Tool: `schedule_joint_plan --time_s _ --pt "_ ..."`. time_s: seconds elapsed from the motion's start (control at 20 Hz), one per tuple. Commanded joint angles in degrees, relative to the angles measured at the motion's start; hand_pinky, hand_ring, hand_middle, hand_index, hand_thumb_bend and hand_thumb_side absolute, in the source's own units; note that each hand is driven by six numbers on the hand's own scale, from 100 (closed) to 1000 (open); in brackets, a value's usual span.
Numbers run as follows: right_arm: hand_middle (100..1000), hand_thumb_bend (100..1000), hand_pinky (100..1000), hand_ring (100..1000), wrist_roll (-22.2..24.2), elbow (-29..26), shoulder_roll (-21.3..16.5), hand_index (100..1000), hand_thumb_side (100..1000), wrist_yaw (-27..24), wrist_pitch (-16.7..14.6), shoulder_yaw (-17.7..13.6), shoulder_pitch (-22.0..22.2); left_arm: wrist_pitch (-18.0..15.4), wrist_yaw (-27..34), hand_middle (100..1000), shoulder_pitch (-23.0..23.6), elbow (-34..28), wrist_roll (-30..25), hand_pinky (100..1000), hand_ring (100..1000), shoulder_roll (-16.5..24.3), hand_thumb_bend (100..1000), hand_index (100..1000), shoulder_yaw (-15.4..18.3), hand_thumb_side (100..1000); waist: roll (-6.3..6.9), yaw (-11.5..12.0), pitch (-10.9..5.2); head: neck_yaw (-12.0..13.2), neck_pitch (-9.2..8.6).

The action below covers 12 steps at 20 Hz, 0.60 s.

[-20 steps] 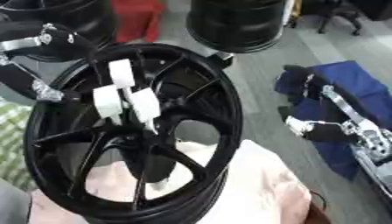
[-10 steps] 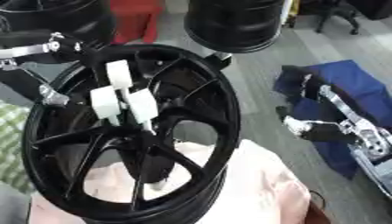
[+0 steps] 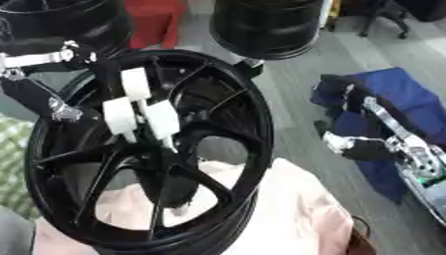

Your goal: Pull the pin out of the wheel hub.

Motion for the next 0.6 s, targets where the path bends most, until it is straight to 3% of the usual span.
schedule_joint_plan --time_s 0.05,0.6 --pt "959 222 674 859 0.00 -0.53 -1.62 962 243 -0.23 -0.15 -0.37 -0.25 -6.75 0.59 684 -0.88 -1.00 -7.63 825 710 0.92 533 886 0.24 526 -0.15 -0.01 -1.18 -0.13 -0.02" --pt "959 219 675 859 0.06 -0.44 -1.64 962 244 -0.26 -0.19 -0.40 -0.21 -6.53 0.68 682 -0.85 -1.50 -9.15 824 707 0.70 535 885 -0.34 534 -0.17 0.09 -1.31 -0.27 0.18"
